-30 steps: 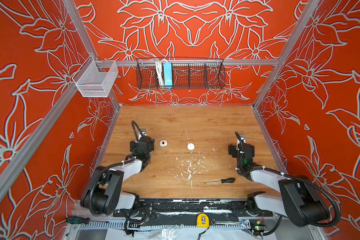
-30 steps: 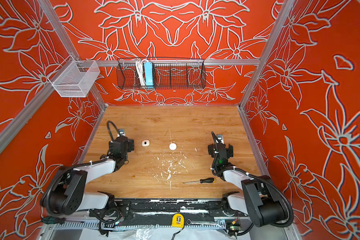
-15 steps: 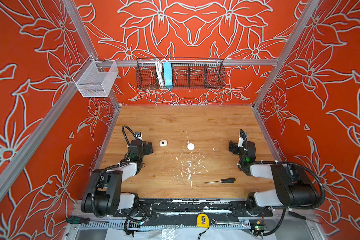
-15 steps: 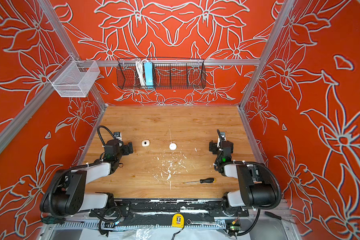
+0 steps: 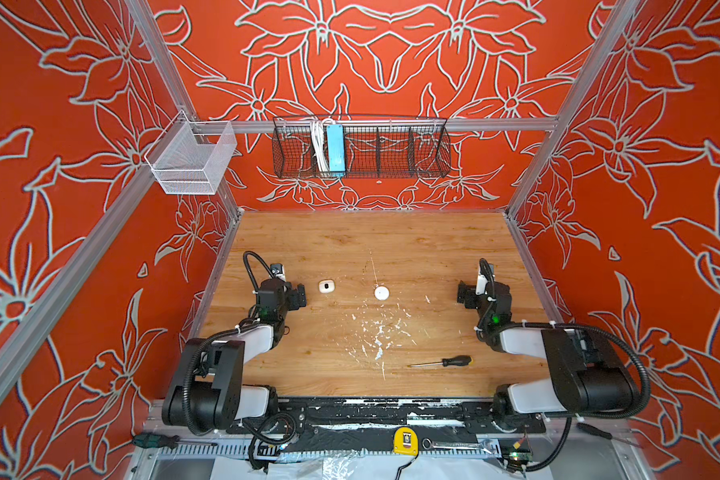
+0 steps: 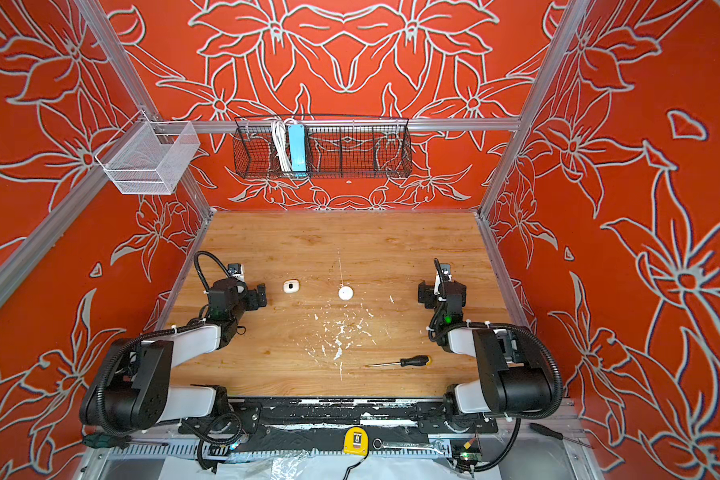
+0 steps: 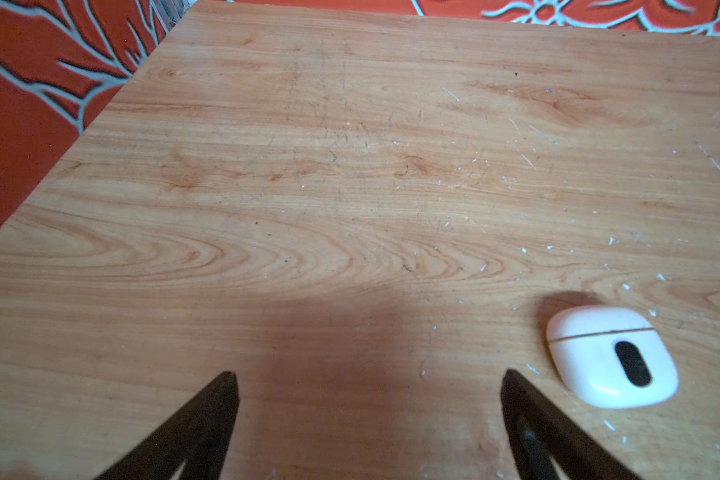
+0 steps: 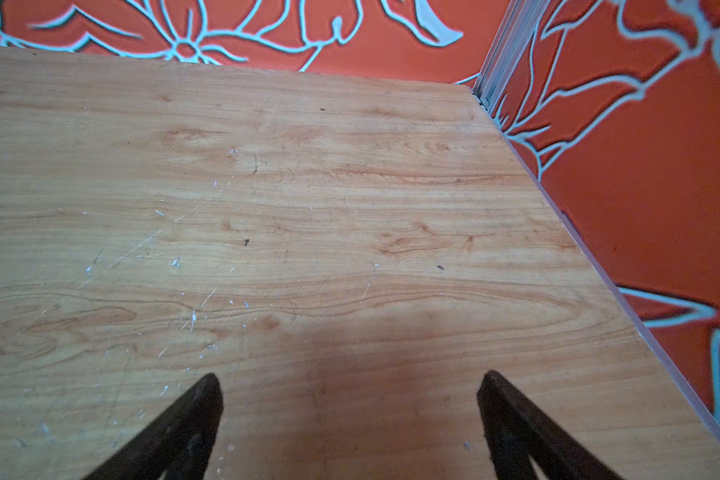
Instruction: Insert the wireless bluetooth earbuds into the charging case
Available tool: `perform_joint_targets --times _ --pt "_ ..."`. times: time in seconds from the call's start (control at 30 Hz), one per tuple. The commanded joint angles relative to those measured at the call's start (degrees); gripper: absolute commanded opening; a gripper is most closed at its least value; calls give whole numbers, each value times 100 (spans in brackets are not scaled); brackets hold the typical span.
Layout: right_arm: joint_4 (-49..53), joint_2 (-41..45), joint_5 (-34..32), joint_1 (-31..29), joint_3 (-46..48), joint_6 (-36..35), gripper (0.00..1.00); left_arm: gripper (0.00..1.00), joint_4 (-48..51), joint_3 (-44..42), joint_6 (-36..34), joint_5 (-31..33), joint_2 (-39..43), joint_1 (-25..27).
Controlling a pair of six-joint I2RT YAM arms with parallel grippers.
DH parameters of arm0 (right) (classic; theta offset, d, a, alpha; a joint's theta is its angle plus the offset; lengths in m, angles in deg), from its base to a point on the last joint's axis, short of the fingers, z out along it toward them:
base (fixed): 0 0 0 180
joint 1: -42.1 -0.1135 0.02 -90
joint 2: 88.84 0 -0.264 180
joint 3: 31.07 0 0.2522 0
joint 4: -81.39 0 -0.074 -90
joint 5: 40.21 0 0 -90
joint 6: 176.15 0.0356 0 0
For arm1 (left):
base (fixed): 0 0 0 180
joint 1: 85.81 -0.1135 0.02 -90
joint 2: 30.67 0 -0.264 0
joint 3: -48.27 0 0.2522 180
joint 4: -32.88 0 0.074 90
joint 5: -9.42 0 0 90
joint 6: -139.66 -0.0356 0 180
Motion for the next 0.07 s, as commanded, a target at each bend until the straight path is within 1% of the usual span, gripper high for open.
perform_joint_targets --times 0.0,0.03 --pt "-52 29 64 8 -111 45 98 97 -24 114 -2 -154 24 -63" --pt "-45 28 64 8 -119 45 98 97 -47 100 -2 -154 31 -58"
